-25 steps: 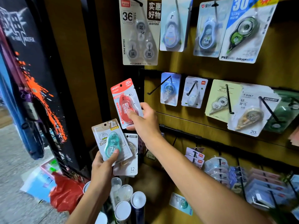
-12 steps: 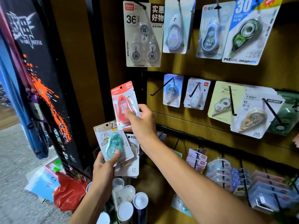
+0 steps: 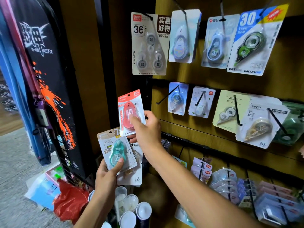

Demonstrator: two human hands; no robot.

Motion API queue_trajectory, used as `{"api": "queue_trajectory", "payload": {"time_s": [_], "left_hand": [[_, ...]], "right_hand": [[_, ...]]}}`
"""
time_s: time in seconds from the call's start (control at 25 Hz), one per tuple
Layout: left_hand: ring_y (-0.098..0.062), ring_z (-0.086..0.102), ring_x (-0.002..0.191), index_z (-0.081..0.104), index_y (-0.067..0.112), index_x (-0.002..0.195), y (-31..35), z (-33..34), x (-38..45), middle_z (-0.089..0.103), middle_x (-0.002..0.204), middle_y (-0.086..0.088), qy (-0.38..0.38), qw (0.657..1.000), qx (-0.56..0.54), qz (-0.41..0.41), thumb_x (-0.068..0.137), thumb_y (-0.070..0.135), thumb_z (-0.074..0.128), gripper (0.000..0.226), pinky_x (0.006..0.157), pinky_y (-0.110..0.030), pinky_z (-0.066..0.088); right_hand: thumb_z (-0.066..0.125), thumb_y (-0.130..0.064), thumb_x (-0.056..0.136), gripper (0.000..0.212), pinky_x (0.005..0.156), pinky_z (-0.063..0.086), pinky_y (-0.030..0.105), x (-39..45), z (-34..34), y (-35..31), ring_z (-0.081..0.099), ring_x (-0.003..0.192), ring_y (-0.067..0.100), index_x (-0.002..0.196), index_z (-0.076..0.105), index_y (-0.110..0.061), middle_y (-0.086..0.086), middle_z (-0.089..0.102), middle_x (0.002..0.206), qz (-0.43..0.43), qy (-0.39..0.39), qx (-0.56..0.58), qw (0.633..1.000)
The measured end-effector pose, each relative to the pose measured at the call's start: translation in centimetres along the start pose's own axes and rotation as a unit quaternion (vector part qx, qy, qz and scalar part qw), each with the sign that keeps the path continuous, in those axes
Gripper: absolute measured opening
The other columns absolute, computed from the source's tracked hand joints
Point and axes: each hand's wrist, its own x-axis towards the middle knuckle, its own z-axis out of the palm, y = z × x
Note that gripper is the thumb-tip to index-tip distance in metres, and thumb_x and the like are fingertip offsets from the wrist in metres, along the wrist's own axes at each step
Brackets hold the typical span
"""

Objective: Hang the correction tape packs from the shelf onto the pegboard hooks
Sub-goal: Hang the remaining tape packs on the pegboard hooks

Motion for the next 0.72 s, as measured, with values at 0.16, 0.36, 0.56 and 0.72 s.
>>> {"api": "queue_trajectory", "payload": {"time_s": [0.16, 0.36, 0.56, 0.72], "left_hand": [[-0.031, 0.072, 0.094, 0.063, 0.016, 0.116, 0.0, -0.1, -0.2, 0.075, 0.107, -0.008, 0.002, 1.0, 0.001, -0.005, 0.089, 0.011, 0.066, 0.028, 0.083, -0.056, 0.056], [-0.032, 0.072, 0.095, 0.063, 0.016, 0.117, 0.3, -0.3, -0.2, 0.074, 0.108, -0.009, -0.004, 1.0, -0.002, -0.003, 0.089, 0.011, 0.065, 0.028, 0.082, -0.059, 0.056], [-0.031, 0.072, 0.095, 0.063, 0.017, 0.117, 0.3, -0.7, -0.1, 0.074, 0.108, -0.008, -0.005, 1.0, 0.001, 0.0, 0.089, 0.011, 0.066, 0.029, 0.081, -0.057, 0.057], [-0.032, 0.072, 0.094, 0.063, 0.018, 0.116, 0.1, -1.0, -0.1, 0.074, 0.108, -0.009, -0.004, 1.0, -0.003, -0.003, 0.088, 0.011, 0.066, 0.028, 0.083, -0.058, 0.056]], "right_hand": [[0.064, -0.023, 0.088, 0.008, 0.039, 0.045, 0.017, -0.3, 0.0, 0.1, 0.072, 0.068, 0.024, 0.094, 0.058, -0.023, 0.004, 0.072, 0.098, -0.004, -0.003, -0.006, 1.0], [0.063, -0.025, 0.088, 0.009, 0.041, 0.046, 0.016, 0.3, 0.6, -0.1, 0.073, 0.073, 0.024, 0.094, 0.058, -0.023, 0.003, 0.071, 0.098, -0.011, 0.021, -0.02, 1.0], [0.063, -0.029, 0.083, 0.008, 0.048, 0.054, 0.027, 0.4, 0.8, -0.1, 0.072, 0.069, 0.021, 0.082, 0.056, -0.032, -0.003, 0.072, 0.091, -0.026, 0.044, -0.037, 0.998], [0.062, -0.034, 0.086, 0.007, 0.046, 0.053, 0.031, -1.0, -1.3, 1.3, 0.067, 0.057, 0.017, 0.081, 0.057, -0.035, -0.003, 0.072, 0.086, -0.05, 0.05, -0.071, 0.995]]}}
